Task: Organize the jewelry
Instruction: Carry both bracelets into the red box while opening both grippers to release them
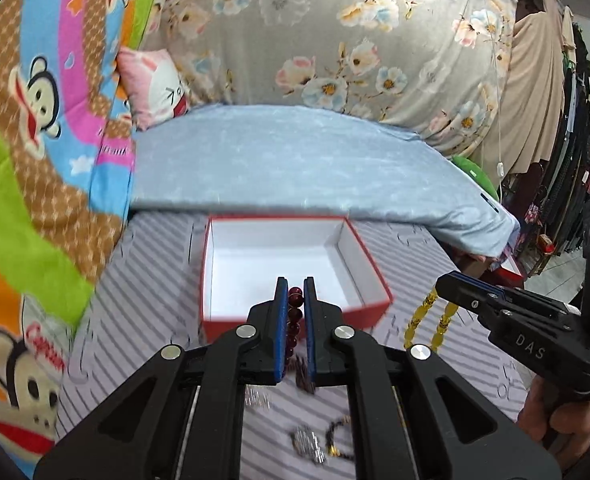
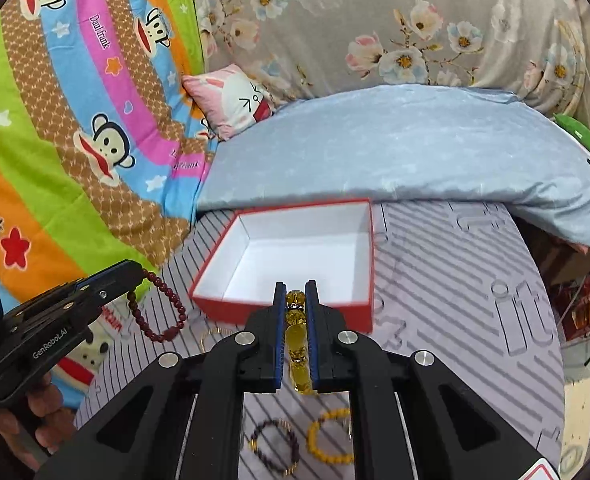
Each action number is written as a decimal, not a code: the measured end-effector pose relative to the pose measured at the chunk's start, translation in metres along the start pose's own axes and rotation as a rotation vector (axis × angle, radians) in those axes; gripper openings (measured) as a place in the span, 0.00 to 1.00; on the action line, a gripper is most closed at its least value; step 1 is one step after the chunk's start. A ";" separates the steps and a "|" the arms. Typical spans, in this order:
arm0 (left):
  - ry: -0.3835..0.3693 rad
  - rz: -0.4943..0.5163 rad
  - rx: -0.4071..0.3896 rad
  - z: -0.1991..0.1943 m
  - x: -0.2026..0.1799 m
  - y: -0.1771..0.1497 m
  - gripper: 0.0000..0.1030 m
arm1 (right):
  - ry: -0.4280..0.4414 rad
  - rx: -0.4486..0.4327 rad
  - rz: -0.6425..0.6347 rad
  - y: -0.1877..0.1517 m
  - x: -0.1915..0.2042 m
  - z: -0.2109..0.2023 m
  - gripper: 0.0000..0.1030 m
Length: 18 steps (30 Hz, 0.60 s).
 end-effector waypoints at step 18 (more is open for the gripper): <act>-0.050 -0.071 0.139 0.183 0.051 0.039 0.07 | 0.015 0.126 0.068 0.068 -0.028 0.174 0.09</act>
Point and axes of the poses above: each gripper's, at about its wrist camera, not at the fingertips, and z roughly the way its jaws point, x to its left, y to its top, the point moved 4 cm from there along z, roughly the way its jaws point, and after that the axes turned 5 degrees about z, right-handed, at the moved point
